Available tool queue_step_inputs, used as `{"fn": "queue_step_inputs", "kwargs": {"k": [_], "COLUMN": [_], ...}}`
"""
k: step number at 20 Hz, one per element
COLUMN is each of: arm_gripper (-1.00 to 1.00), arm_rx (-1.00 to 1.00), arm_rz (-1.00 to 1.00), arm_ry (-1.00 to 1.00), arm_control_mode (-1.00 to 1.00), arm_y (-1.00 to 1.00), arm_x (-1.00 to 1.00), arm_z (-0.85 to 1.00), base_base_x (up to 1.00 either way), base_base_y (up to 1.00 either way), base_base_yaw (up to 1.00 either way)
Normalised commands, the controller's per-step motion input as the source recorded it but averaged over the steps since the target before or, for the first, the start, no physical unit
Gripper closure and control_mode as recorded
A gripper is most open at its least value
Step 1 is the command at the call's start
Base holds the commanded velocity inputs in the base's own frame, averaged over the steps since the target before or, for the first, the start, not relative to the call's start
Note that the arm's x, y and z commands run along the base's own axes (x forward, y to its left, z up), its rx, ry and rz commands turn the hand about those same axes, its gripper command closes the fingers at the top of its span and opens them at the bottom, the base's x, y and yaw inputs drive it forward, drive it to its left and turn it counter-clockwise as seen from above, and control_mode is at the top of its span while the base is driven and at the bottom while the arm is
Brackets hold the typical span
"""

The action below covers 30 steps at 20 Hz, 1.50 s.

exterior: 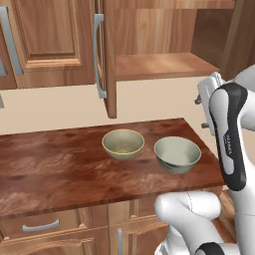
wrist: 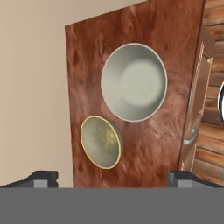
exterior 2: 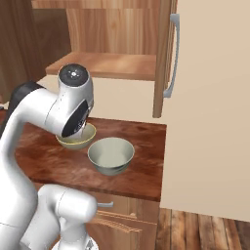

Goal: Open the cabinet. Pick the bowls from the counter and place them in the cabinet. Then close the cabinet.

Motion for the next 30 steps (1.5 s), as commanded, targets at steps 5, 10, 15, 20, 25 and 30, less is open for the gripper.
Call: {"fn": "queue_step_inputs", "kwargs": {"k": [5,10,15,20,25,30], "arm_gripper": [-1.0,-1.0,-1.0,-1.0,-1.0,-1.0], "arm_rx": [-0.11,-0.22,-0.19,0.0,0.0,0.0], "arm_rz": [0.0,0.02,0.0,0.0,0.04,0.0], "arm_ry": [0.01,0.14,0.09,-0.01,-0.05,0.01], "arm_control_mode": [-1.0,-1.0,-1.0,-1.0,-1.0,-1.0], "arm_y": [-0.23,0.02,-0.01,-0.09,0.0,-0.08], "arm_x": [-0.09,0.0,-0.02,0.0,0.0,-0.01], "arm_z": [-0.36,-0.45,-0.38,-0.33,-0.27,-0.51], "base_base_x": [0.0,0.0,0.0,0.0,0.0,0.0], "base_base_y": [0.0,0.0,0.0,0.0,0.0,0.0], "base_base_yaw": [0.0,0.0,0.0,0.0,0.0,0.0]}}
